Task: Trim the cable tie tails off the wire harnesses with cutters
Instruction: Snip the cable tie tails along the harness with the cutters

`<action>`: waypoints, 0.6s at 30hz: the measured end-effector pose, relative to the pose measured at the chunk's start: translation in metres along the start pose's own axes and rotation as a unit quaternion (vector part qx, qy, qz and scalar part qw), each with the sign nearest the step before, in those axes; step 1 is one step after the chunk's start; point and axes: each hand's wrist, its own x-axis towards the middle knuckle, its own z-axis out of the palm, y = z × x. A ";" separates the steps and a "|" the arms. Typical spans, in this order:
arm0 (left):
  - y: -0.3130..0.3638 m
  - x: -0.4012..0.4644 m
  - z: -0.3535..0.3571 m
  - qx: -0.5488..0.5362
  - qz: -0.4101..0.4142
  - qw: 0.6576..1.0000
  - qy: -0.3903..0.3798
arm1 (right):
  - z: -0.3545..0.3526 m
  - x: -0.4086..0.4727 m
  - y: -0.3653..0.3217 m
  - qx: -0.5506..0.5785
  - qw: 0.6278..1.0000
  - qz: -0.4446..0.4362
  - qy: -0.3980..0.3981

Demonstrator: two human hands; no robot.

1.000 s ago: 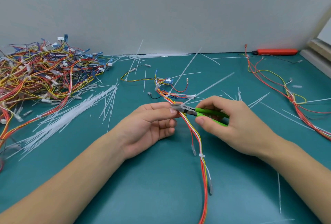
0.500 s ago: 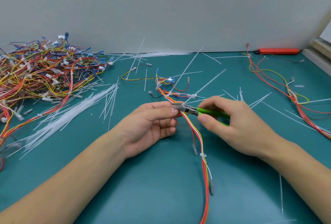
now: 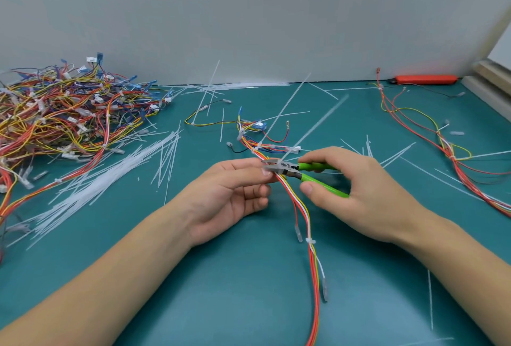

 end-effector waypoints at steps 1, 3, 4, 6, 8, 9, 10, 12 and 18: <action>0.000 0.000 0.000 0.000 -0.001 1.000 0.001 | 0.000 0.000 0.000 -0.003 1.000 -0.001 -0.001; 0.000 0.000 0.000 0.002 -0.001 1.000 0.000 | 0.000 0.000 0.000 -0.006 1.000 -0.001 -0.002; 0.000 0.000 0.000 0.003 -0.001 1.000 -0.001 | 0.000 0.000 0.000 -0.006 1.000 0.000 -0.003; 0.000 0.000 -0.001 0.003 0.000 1.000 -0.003 | 0.000 0.000 0.000 -0.003 1.000 0.001 -0.002; 0.000 0.000 0.000 0.002 0.002 1.000 -0.002 | 0.000 0.001 0.000 0.002 1.000 0.003 0.000; 0.000 0.000 0.000 0.002 0.002 1.000 0.000 | 0.000 0.001 0.000 0.003 1.000 0.004 0.001; 0.000 0.000 0.000 0.001 0.003 1.000 0.001 | 0.000 0.001 0.000 0.006 1.000 0.006 0.001; 0.000 0.000 0.000 0.000 0.003 1.000 0.002 | 0.000 0.001 -0.001 0.015 1.000 0.009 -0.001; 0.000 0.000 0.000 0.003 0.004 1.000 -0.001 | -0.002 0.002 -0.002 0.029 1.000 0.011 -0.003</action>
